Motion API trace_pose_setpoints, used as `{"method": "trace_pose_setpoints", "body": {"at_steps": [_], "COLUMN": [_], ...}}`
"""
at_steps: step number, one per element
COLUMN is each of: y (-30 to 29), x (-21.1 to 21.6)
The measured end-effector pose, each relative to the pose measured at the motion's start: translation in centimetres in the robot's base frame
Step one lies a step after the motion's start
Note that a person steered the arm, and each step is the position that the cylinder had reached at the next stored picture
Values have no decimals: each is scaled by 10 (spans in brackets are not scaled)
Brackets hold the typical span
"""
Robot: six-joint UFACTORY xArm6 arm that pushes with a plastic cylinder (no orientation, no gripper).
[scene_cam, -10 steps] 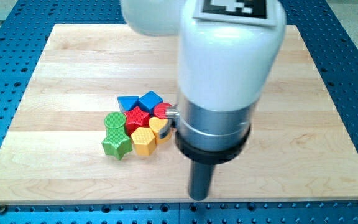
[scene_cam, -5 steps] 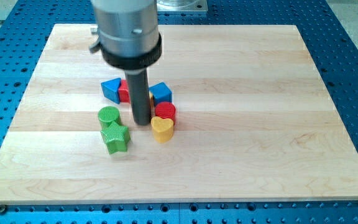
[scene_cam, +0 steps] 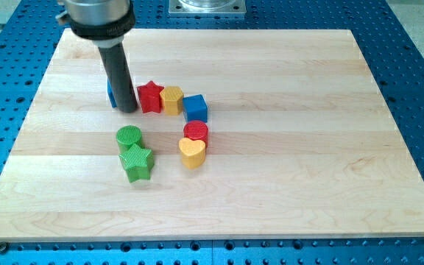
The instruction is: Push the triangle towards the top left corner
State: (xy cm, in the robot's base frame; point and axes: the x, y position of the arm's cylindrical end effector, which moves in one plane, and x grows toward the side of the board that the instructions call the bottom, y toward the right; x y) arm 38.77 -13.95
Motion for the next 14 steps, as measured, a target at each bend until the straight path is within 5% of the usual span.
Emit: {"method": "trace_pose_setpoints", "body": {"at_steps": [2, 7, 9, 10, 11, 14], "y": [0, -18, -31, -35, -60, -105], "x": [-80, 2, -74, -83, -44, -72]}}
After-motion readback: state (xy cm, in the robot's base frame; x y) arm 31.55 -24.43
